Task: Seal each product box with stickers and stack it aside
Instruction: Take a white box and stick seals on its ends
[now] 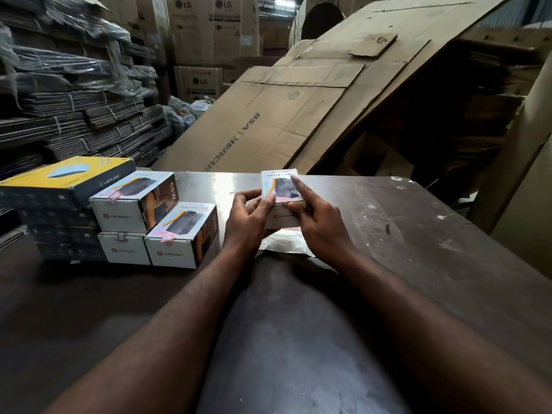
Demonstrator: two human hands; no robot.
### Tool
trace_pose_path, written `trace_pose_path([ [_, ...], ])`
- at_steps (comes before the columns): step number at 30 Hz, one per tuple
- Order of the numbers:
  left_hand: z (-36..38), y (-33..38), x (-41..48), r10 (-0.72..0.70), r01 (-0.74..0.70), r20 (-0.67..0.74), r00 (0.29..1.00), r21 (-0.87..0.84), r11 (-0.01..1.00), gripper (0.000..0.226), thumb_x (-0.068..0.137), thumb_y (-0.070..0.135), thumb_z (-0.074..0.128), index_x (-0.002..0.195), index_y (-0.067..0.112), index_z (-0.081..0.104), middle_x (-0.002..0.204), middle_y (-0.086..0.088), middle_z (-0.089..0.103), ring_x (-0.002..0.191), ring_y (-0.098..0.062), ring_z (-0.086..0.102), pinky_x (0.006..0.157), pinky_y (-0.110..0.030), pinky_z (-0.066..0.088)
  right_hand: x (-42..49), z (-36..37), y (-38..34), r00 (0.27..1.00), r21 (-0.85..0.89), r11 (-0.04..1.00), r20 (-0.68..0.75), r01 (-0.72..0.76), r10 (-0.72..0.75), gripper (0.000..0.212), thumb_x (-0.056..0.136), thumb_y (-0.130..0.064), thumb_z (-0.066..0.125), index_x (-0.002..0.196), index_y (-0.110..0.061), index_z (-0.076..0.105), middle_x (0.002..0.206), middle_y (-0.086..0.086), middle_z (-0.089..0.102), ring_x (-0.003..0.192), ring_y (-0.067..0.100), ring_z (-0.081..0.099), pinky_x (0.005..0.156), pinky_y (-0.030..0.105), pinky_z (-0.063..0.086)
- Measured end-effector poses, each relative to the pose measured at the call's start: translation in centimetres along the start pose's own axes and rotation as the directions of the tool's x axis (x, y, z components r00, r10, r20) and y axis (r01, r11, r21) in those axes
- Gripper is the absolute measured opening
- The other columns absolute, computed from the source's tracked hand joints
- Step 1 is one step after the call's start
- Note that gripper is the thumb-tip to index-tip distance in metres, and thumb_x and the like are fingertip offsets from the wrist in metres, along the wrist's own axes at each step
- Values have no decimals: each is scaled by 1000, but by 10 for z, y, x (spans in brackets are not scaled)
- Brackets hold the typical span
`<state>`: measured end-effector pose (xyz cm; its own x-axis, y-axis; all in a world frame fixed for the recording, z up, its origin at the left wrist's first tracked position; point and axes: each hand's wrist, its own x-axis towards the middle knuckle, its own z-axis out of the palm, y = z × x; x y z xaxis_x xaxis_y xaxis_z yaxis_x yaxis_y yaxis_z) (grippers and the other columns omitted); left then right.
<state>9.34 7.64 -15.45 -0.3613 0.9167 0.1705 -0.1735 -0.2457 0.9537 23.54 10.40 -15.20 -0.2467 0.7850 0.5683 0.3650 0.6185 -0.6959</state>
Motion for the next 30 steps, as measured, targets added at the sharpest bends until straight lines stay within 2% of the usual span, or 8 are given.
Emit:
trace_pose_path([
  [3, 0, 0, 0, 12, -11, -4, 1000, 42, 999, 22, 98, 24, 65, 115, 19, 52, 121, -12, 69, 106, -29, 70, 75, -39, 62, 0, 2, 2, 1000, 70, 997, -11, -19, 20, 36, 99, -15, 61, 135, -20, 63, 120, -8, 67, 104, 3, 62, 91, 19, 52],
  [8, -1, 2, -1, -27, 28, 14, 1000, -13, 1000, 27, 98, 17, 65, 119, 15, 48, 114, -9, 69, 113, -33, 68, 67, -36, 62, 2, 2, 6, 997, 185, 979, 9, -82, 82, 34, 99, -9, 59, 131, -16, 67, 121, -8, 68, 108, 10, 65, 92, 20, 51],
  [13, -2, 3, -2, -103, 109, 50, 993, -117, 987, 43, 94, 11, 67, 131, 13, 45, 123, -14, 68, 115, -32, 67, 70, -34, 62, 6, 3, -1, 979, 342, 920, 3, -193, 204, 29, 92, -30, 53, 104, -41, 77, 119, -2, 74, 112, 20, 68, 97, 44, 54],
  [17, -2, 3, -2, -116, 136, 125, 985, -164, 977, 50, 91, 6, 70, 133, 18, 46, 126, -11, 69, 110, -24, 70, 81, -38, 61, 5, 0, -6, 972, 288, 942, -102, -174, 211, 22, 96, -17, 57, 97, -31, 75, 105, -3, 76, 98, 13, 71, 84, 32, 55],
  [20, 0, 3, -3, -114, 133, 111, 987, -186, 974, 41, 94, 16, 68, 131, 15, 51, 124, -12, 69, 104, -20, 71, 78, -36, 62, 6, -1, -7, 969, 183, 964, -120, -195, 218, 11, 94, -31, 59, 96, -27, 68, 98, -4, 74, 92, 16, 69, 77, 27, 53],
  [24, -2, 2, 1, -93, 99, 44, 995, -191, 977, 25, 102, 15, 58, 126, 10, 54, 120, -13, 70, 99, -19, 70, 70, -33, 63, 6, 0, -13, 969, 80, 971, -78, -227, 233, 37, 93, -47, 65, 109, -15, 55, 114, 1, 64, 102, 16, 60, 69, 10, 39],
  [28, 1, 1, -1, 8, -7, 7, 1000, -121, 993, 34, 95, 1, 64, 121, 14, 46, 110, -4, 70, 92, -12, 71, 64, -26, 60, 5, 6, -14, 973, 55, 973, -31, -225, 227, 57, 89, -46, 72, 123, -14, 39, 128, 3, 49, 115, 17, 51, 82, 21, 39],
  [30, 1, 1, -1, 22, -22, -2, 1000, -142, 990, 36, 94, 0, 66, 122, 14, 47, 114, -7, 69, 95, -14, 71, 66, -27, 61, 6, 6, -12, 970, 60, 969, -21, -241, 243, 55, 90, -43, 71, 123, -17, 37, 126, 2, 52, 112, 18, 56, 84, 26, 44],
])
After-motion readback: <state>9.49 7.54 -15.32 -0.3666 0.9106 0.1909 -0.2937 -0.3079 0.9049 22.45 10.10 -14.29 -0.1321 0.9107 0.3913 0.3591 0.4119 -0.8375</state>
